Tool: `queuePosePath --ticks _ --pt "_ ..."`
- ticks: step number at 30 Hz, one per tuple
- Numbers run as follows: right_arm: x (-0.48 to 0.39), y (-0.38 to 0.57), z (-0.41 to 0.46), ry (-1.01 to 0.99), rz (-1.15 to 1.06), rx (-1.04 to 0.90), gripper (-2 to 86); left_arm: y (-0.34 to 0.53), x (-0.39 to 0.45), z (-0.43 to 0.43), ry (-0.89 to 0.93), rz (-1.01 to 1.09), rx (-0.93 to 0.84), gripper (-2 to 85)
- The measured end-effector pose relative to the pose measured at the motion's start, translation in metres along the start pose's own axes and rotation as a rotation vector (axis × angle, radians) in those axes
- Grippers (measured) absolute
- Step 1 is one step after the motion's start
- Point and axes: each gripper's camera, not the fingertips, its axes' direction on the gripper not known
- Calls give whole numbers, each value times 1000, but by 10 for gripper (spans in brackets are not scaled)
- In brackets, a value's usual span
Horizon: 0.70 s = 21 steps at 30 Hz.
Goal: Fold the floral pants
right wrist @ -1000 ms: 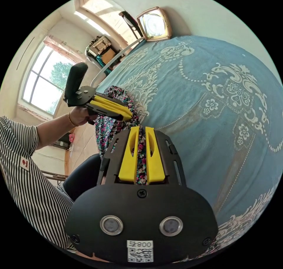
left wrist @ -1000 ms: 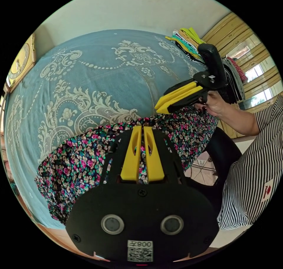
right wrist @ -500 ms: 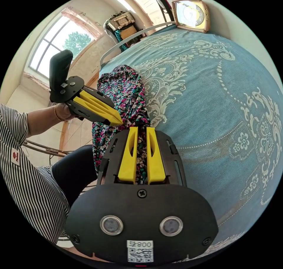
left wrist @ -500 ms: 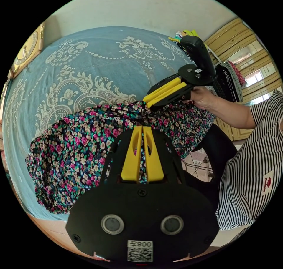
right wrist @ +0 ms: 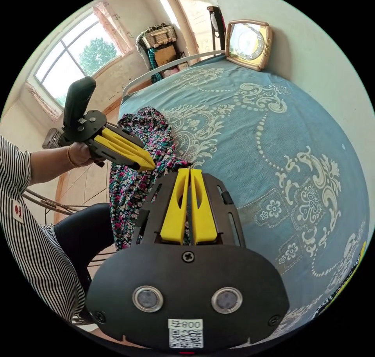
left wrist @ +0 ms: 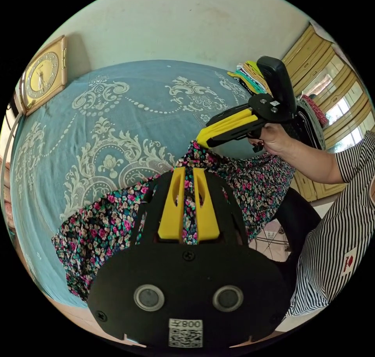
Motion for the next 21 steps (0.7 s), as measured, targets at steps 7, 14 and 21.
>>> queuePosePath --ticks 7,14,21 --pt "20 -7 10 -16 38 -38 1 -56 -13 52 17 48 -116 63" --pt "26 -15 4 41 -10 -66 -1 -86 -19 80 67 38 -165 40" --pt "56 22 -32 27 143 -33 -1 -90 -20 93 104 -64 -115 26"
